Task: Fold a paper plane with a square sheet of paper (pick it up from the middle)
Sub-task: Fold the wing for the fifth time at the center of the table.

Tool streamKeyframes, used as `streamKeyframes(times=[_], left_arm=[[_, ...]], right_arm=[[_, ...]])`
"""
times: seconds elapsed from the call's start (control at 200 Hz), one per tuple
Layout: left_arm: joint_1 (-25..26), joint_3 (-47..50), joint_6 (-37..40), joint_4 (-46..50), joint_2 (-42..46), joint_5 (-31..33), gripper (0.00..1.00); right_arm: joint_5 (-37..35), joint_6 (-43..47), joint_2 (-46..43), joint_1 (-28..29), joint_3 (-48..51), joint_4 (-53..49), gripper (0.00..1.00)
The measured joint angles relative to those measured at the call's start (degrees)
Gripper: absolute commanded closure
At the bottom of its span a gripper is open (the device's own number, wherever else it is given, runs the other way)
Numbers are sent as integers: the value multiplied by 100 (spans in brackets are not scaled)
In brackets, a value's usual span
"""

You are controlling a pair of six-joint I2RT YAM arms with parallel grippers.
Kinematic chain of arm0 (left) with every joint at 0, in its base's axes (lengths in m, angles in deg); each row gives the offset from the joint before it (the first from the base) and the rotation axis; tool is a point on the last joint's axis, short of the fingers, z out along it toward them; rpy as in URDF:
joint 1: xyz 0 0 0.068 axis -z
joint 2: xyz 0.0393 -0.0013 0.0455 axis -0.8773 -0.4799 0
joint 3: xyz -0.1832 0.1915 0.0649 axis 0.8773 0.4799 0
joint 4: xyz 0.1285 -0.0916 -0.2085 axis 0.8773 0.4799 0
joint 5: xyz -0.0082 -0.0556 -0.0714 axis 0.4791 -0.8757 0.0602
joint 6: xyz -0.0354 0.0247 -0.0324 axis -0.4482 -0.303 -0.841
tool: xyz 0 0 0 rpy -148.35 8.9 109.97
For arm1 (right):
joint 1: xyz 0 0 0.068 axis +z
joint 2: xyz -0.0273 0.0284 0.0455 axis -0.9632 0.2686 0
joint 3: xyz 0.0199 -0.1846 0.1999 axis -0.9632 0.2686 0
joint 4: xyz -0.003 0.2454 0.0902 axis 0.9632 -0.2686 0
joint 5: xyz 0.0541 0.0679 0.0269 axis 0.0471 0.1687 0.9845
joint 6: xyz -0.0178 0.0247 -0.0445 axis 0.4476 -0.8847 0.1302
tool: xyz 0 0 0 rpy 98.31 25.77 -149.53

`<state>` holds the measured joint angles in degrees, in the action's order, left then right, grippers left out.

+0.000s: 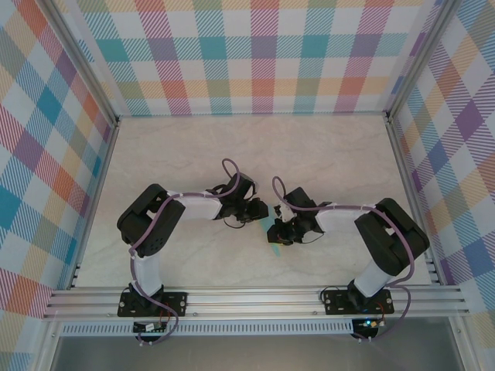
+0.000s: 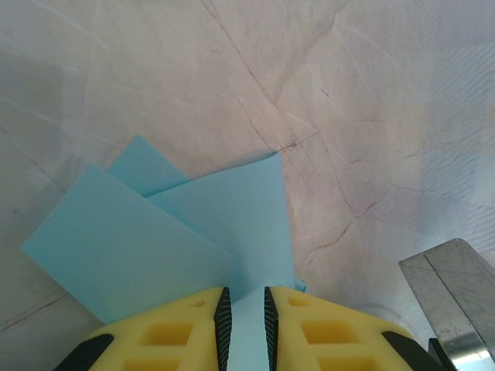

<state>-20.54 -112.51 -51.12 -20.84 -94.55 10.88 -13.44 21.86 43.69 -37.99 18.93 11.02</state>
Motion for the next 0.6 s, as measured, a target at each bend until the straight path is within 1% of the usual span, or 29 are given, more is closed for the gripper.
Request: streamKeyframes(times=[0.2, 0.6], left_arm=[[4, 0, 20, 0, 0, 22, 77], [9, 0, 22, 0, 0, 37, 77]], right_arm=[[46, -26, -50, -4, 153, 258, 85], [37, -24, -83, 2, 179, 295, 85]])
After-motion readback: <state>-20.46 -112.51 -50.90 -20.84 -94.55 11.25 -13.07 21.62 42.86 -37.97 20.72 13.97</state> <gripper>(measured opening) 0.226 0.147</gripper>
